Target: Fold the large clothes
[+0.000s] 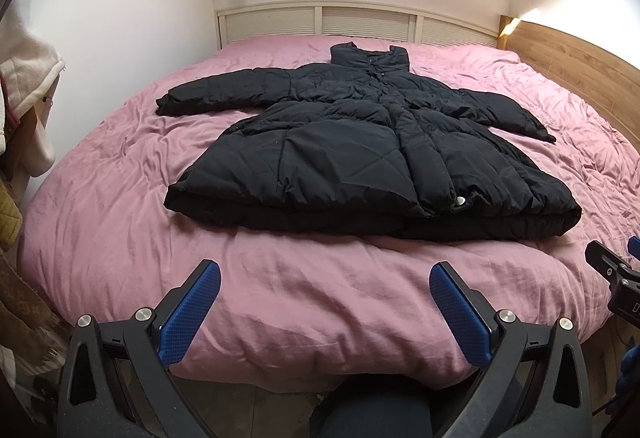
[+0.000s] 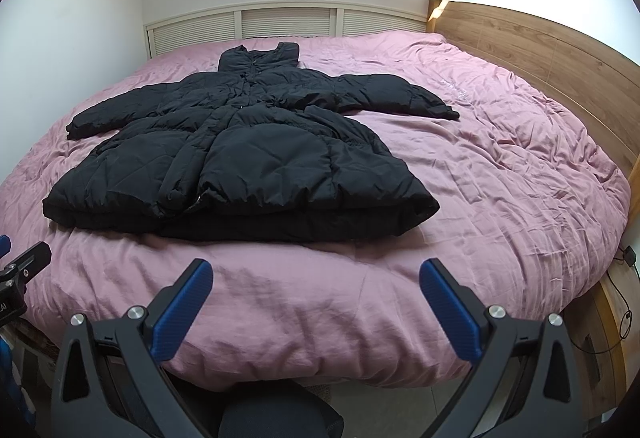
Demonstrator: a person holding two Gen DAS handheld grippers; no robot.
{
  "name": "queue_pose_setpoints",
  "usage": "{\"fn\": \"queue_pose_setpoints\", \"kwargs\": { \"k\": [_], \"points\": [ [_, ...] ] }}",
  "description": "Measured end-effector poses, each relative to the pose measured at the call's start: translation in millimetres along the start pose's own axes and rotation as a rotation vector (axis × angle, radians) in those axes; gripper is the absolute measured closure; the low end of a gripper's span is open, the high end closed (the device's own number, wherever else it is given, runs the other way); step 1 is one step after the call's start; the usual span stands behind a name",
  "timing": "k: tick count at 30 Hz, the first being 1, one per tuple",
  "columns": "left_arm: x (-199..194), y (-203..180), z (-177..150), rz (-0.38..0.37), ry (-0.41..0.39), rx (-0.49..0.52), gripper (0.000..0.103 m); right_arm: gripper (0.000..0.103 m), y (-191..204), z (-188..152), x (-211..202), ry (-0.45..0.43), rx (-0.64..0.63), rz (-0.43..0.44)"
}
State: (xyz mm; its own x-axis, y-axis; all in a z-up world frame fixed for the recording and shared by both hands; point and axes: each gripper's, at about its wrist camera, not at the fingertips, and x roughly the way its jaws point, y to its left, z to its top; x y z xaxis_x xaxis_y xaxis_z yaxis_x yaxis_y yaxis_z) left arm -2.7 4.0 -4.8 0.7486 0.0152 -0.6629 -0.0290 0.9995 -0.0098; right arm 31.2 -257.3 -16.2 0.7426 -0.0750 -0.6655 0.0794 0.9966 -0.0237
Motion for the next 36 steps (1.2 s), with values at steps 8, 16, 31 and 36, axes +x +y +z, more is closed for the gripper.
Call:
{"fn": "queue_pose_setpoints", "kwargs": {
  "k": [8, 16, 31, 36],
  "points": [
    [-2.4, 2.6, 2.8, -0.004, -0.017, -0.013, 0.001, 0.000, 0.8, -0.1, -0.1, -0.002, -0.003, 0.000],
    [-2.5, 3.2, 4.8, -0.008, -0.024, -0.018, 0.001, 0.000, 0.8, 0.6, -0.1, -0.002, -0.001, -0.001],
    [-6.8, 1.6, 5.5, -0.003, -0.052, -0.017, 0.001, 0.000, 0.1, 0.4, -0.6, -0.003, -0.002, -0.001],
    [-7.1, 2.8, 6.8, -0.007, -0.049, -0.016, 0.001, 0.000, 0.7, 3.0, -5.6, -0.009, -0.004, -0.002]
  ]
}}
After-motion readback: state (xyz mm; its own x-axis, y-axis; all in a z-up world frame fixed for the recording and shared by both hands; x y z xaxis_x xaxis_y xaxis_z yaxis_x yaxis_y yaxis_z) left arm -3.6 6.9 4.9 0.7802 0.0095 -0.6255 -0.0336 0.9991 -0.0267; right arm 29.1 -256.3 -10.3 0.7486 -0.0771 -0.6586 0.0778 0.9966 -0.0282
